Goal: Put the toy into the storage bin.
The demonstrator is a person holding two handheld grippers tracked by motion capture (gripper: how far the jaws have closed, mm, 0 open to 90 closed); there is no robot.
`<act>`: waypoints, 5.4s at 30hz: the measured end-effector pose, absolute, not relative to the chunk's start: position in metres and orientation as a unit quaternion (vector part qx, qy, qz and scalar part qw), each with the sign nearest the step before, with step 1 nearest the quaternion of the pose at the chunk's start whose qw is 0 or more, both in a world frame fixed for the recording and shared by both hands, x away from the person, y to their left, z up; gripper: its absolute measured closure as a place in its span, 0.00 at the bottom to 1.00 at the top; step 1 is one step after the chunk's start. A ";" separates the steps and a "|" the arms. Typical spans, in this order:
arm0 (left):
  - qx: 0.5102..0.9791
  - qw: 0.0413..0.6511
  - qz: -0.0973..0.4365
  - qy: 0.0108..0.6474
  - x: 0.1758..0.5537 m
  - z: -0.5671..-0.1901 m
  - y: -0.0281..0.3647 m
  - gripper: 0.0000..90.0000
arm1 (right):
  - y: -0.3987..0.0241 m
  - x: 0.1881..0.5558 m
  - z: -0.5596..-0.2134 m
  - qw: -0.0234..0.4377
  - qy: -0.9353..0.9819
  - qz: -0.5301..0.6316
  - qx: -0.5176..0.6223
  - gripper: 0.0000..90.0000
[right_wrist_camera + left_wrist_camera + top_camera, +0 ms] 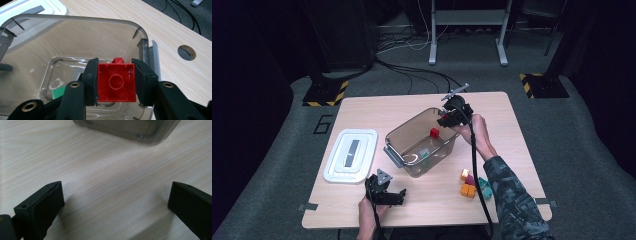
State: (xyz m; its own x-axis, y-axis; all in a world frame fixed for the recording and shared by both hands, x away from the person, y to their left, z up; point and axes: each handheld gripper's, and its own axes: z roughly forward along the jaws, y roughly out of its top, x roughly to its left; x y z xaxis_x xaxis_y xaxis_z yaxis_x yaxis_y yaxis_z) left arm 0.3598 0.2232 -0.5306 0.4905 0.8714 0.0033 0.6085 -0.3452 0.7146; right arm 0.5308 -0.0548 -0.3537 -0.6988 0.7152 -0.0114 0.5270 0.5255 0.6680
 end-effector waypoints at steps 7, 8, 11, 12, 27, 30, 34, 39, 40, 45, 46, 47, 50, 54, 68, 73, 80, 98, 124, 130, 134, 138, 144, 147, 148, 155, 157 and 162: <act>0.795 0.334 0.198 0.466 0.360 -0.531 0.223 0.00 | -0.048 0.532 -0.357 0.138 0.866 0.321 0.358 0.65; 0.794 0.336 0.197 0.467 0.360 -0.531 0.223 0.00 | -0.048 0.532 -0.357 0.137 0.867 0.320 0.357 0.64; 0.795 0.334 0.198 0.466 0.360 -0.531 0.223 0.00 | -0.048 0.532 -0.358 0.140 0.865 0.315 0.364 0.43; 0.795 0.334 0.198 0.466 0.360 -0.531 0.223 0.00 | -0.048 0.533 -0.358 0.140 0.865 0.315 0.366 0.37; 0.796 0.332 0.196 0.467 0.360 -0.530 0.223 0.00 | -0.077 0.522 -0.350 0.151 0.850 0.339 0.374 0.08; 0.795 0.333 0.196 0.467 0.360 -0.531 0.223 0.00 | -0.084 0.519 -0.349 0.151 0.847 0.341 0.379 0.07; 0.795 0.333 0.196 0.468 0.360 -0.531 0.223 0.00 | -0.102 0.513 -0.351 0.155 0.841 0.343 0.389 0.06; 0.796 0.332 0.196 0.467 0.360 -0.530 0.223 0.00 | -0.120 0.507 -0.356 0.160 0.835 0.343 0.399 0.05; 0.795 0.333 0.196 0.467 0.360 -0.531 0.223 0.00 | -0.123 0.506 -0.357 0.160 0.833 0.344 0.404 0.05; 0.795 0.333 0.196 0.468 0.360 -0.531 0.223 0.00 | -0.137 0.501 -0.362 0.162 0.830 0.341 0.410 0.05; 0.795 0.333 0.196 0.467 0.360 -0.531 0.223 0.00 | -0.140 0.500 -0.364 0.163 0.829 0.341 0.413 0.05; 0.796 0.332 0.196 0.467 0.360 -0.530 0.223 0.00 | -0.147 0.497 -0.366 0.165 0.826 0.342 0.417 0.05; 0.796 0.332 0.196 0.467 0.360 -0.530 0.223 0.00 | -0.155 0.493 -0.370 0.166 0.823 0.341 0.423 0.05; 0.796 0.332 0.196 0.467 0.360 -0.530 0.223 0.00 | -0.164 0.488 -0.376 0.167 0.821 0.337 0.429 0.05; 0.794 0.334 0.197 0.468 0.360 -0.531 0.223 0.00 | -0.181 0.473 -0.403 0.155 0.817 0.330 0.447 0.05; 0.794 0.334 0.196 0.468 0.360 -0.531 0.223 0.00 | -0.181 0.469 -0.416 0.148 0.821 0.326 0.446 0.05; 0.794 0.334 0.197 0.468 0.360 -0.531 0.223 0.00 | -0.180 0.463 -0.435 0.134 0.825 0.320 0.446 0.05; 0.795 0.333 0.196 0.468 0.360 -0.531 0.223 0.00 | -0.140 0.454 -0.473 0.089 0.868 0.276 0.404 0.03; 0.796 0.332 0.196 0.467 0.360 -0.530 0.223 0.00 | -0.146 0.473 -0.498 0.080 0.869 0.212 0.439 0.12; 0.796 0.332 0.196 0.467 0.360 -0.530 0.223 0.00 | -0.152 0.475 -0.499 0.084 0.864 0.210 0.450 0.11; 0.795 0.333 0.196 0.468 0.360 -0.531 0.223 0.00 | -0.153 0.474 -0.498 0.091 0.864 0.207 0.449 0.15; 0.795 0.333 0.196 0.467 0.360 -0.531 0.223 0.00 | -0.154 0.471 -0.496 0.093 0.865 0.203 0.450 0.33; 0.795 0.334 0.196 0.468 0.360 -0.531 0.223 0.00 | -0.158 0.469 -0.492 0.088 0.868 0.202 0.446 0.52; 0.795 0.334 0.196 0.467 0.360 -0.531 0.223 0.00 | -0.161 0.468 -0.491 0.089 0.863 0.203 0.454 0.64; 0.795 0.334 0.197 0.467 0.360 -0.531 0.223 0.00 | -0.162 0.468 -0.491 0.089 0.863 0.205 0.454 0.64; 0.794 0.334 0.196 0.468 0.360 -0.531 0.223 0.00 | -0.168 0.470 -0.490 0.088 0.858 0.212 0.460 0.65; 0.794 0.333 0.196 0.468 0.360 -0.531 0.223 0.00 | -0.169 0.471 -0.490 0.084 0.855 0.217 0.464 0.65; 0.795 0.333 0.196 0.468 0.360 -0.531 0.223 0.00 | -0.170 0.473 -0.485 0.087 0.853 0.221 0.464 0.65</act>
